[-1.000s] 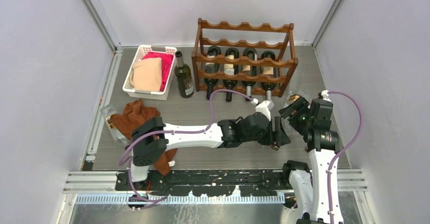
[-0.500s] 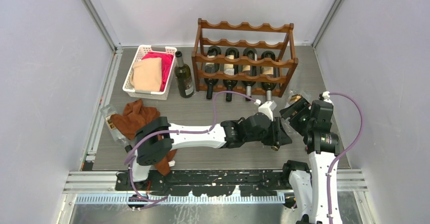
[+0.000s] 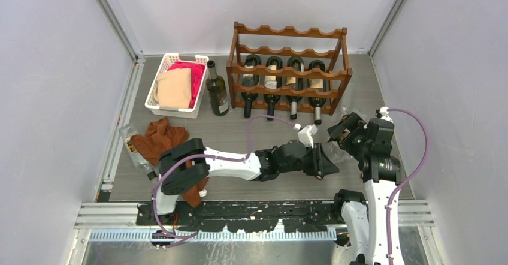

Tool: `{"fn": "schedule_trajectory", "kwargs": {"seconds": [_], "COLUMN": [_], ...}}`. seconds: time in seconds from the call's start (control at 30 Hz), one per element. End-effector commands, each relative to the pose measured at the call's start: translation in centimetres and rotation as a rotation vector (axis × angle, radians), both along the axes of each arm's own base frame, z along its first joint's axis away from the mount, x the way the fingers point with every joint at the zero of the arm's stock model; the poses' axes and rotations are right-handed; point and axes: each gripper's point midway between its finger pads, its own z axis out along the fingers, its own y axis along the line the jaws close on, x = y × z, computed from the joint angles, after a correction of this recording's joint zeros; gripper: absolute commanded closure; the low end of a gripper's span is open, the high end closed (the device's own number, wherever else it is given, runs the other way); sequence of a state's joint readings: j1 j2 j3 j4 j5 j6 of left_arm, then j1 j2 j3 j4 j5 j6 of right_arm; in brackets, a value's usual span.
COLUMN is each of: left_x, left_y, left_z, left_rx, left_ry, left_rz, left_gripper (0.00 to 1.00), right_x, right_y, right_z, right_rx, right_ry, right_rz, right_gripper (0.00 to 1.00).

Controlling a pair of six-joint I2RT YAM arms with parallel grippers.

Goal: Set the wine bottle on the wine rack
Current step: Pick up the wine bottle from the center of the board.

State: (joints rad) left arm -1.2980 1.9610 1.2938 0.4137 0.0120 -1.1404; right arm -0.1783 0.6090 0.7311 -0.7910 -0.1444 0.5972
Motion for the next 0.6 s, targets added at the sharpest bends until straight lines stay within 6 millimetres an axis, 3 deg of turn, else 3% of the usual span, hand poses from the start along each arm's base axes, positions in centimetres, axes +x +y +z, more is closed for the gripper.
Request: {"fn": "schedule_trajectory", "kwargs": {"seconds": [0.0,0.57], "left_x": [0.0,-2.5], "left_y": [1.1,7.6], "left_z": [7.7,7.7], "left_rx": [-0.292,-0.366], "left_ry": [-0.109,-0.247], "left_rz": [-0.026,-0.082], "left_gripper": [1.0,1.0], "right_x": [2.0,0.8], "right_y": [1.1,0.6], "right_z": [5.7,7.2], "right_rx": [-0.013,-0.152], "right_ry": [-0.202,-0.221], "right_rz": [0.088,0.161], "right_gripper": [0.0,0.0]}}
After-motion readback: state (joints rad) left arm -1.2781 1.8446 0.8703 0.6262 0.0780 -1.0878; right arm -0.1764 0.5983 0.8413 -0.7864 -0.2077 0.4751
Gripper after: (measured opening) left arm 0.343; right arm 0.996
